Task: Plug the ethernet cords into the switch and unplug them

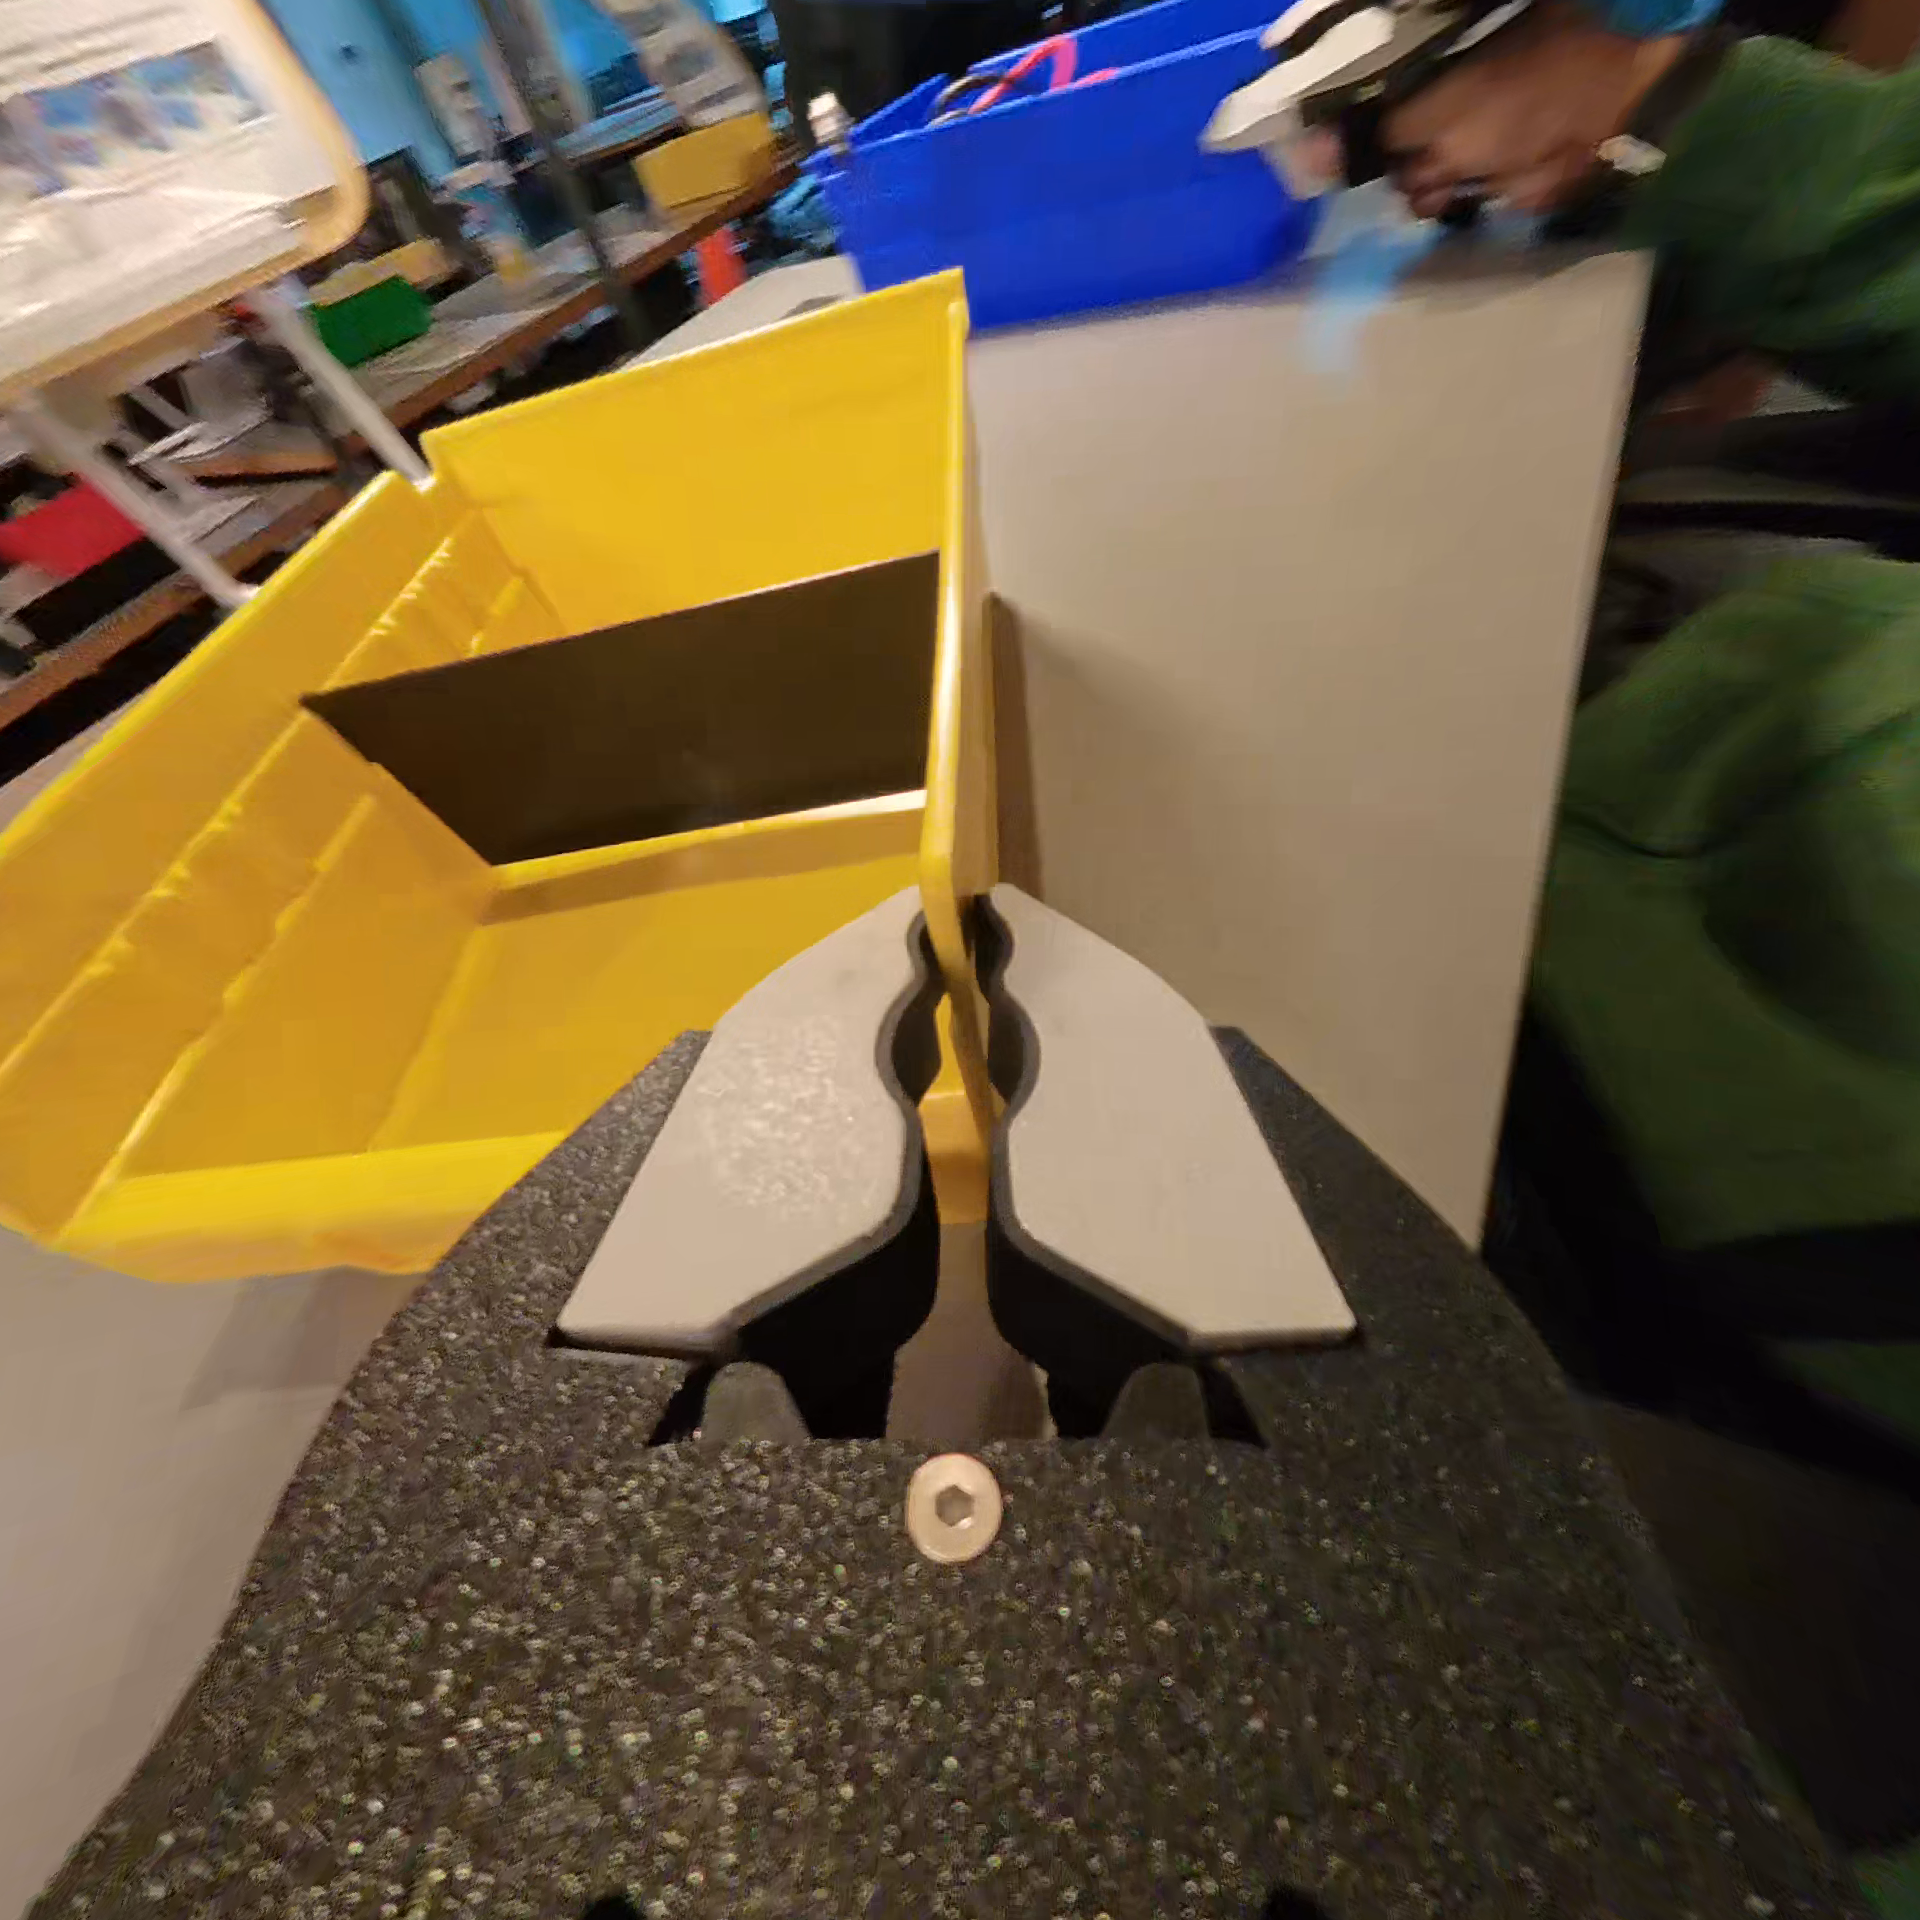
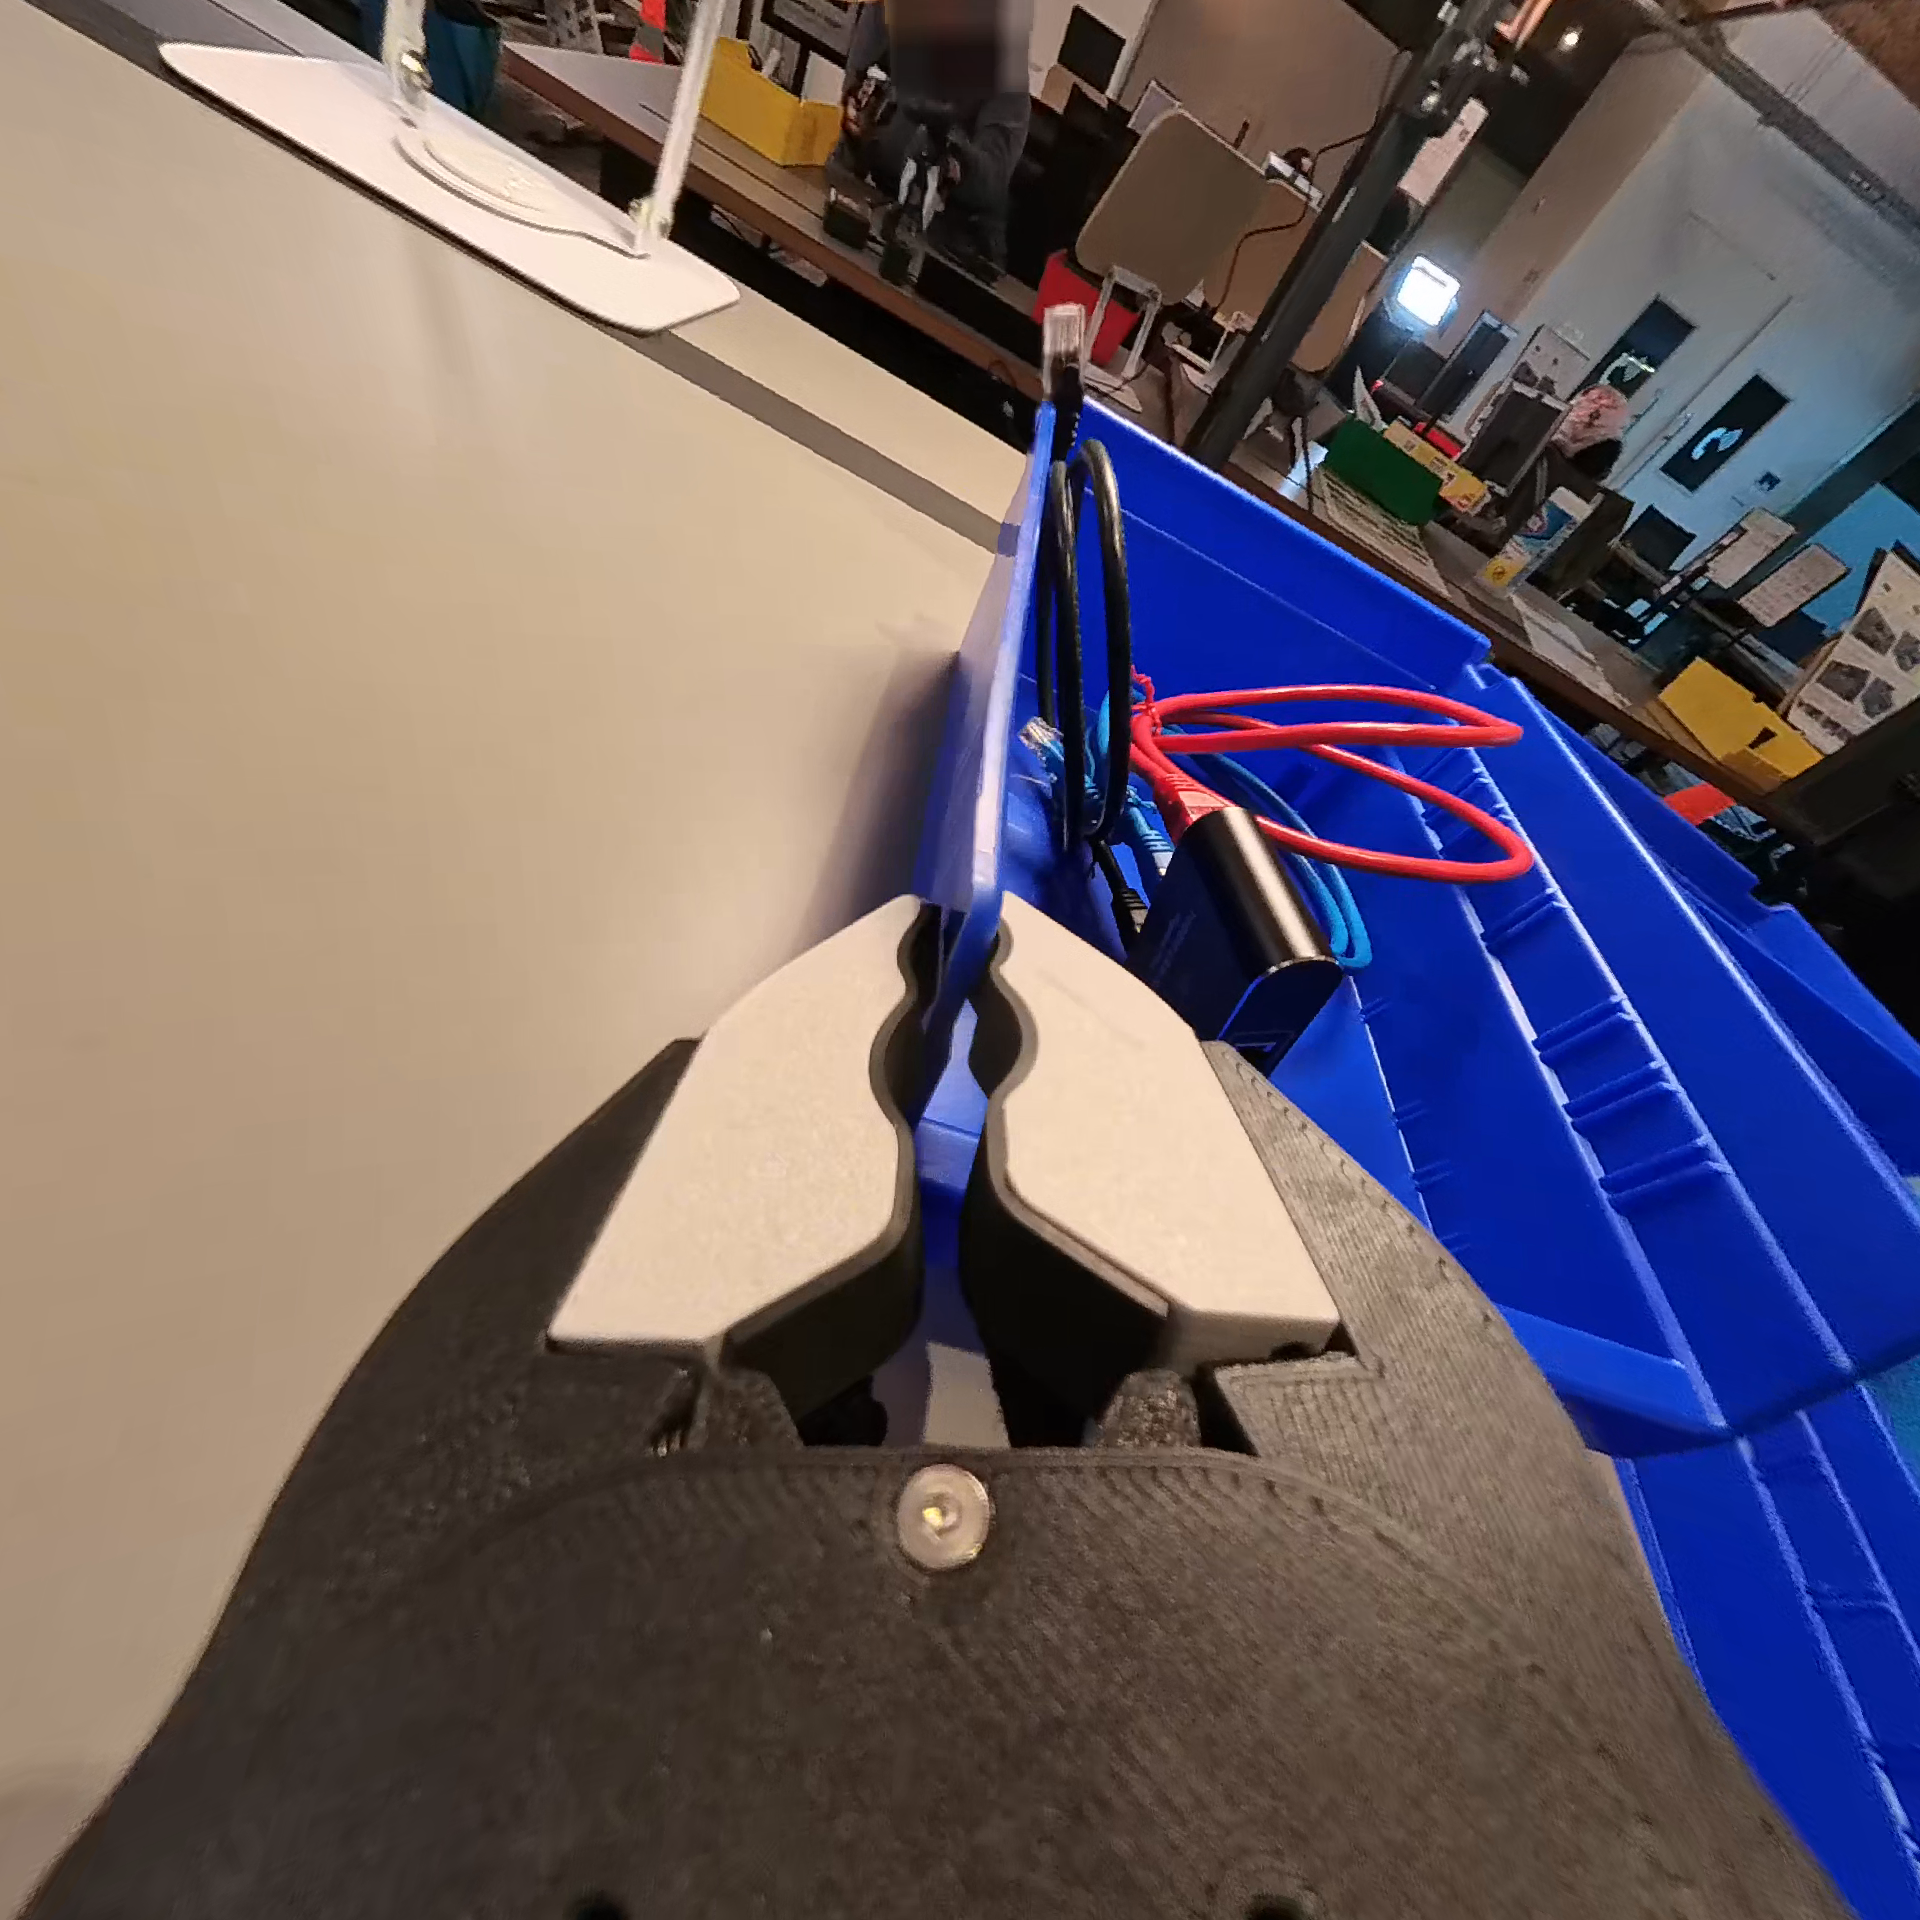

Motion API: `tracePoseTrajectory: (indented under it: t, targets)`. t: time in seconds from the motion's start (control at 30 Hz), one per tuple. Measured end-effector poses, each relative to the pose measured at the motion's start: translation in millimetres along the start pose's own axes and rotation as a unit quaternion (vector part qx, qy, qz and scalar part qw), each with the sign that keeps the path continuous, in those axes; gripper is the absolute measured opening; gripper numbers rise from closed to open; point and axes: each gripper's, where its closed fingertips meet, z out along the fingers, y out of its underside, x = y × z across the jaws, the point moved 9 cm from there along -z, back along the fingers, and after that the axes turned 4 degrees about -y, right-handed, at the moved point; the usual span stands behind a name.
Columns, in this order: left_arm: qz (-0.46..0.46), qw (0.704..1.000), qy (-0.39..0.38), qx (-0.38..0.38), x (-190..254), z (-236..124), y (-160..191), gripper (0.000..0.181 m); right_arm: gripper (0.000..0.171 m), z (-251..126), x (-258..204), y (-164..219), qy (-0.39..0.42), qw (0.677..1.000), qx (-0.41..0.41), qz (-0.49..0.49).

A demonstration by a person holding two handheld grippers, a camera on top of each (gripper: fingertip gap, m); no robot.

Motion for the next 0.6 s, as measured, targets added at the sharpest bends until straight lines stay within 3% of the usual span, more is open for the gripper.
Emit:
tracePoseTrajectory:
  t: [0.03,0.27,0.6]
  targets:
    - [0.005,1.0,0.02,0.004,4,1,-1,0.005,0.005,1,-1,-1,-0.006,1.0,0.002,0.0]
    - [0.032,0.988,0.146,0.035,28,6,-10,0.003,0.005,13,-26,-16,-0.067,0.997,0.029,-0.024]
    - [0.065,0.972,0.217,0.063,46,-6,-12,0.003,0.005,26,-98,-54,-0.223,0.968,0.089,-0.066]
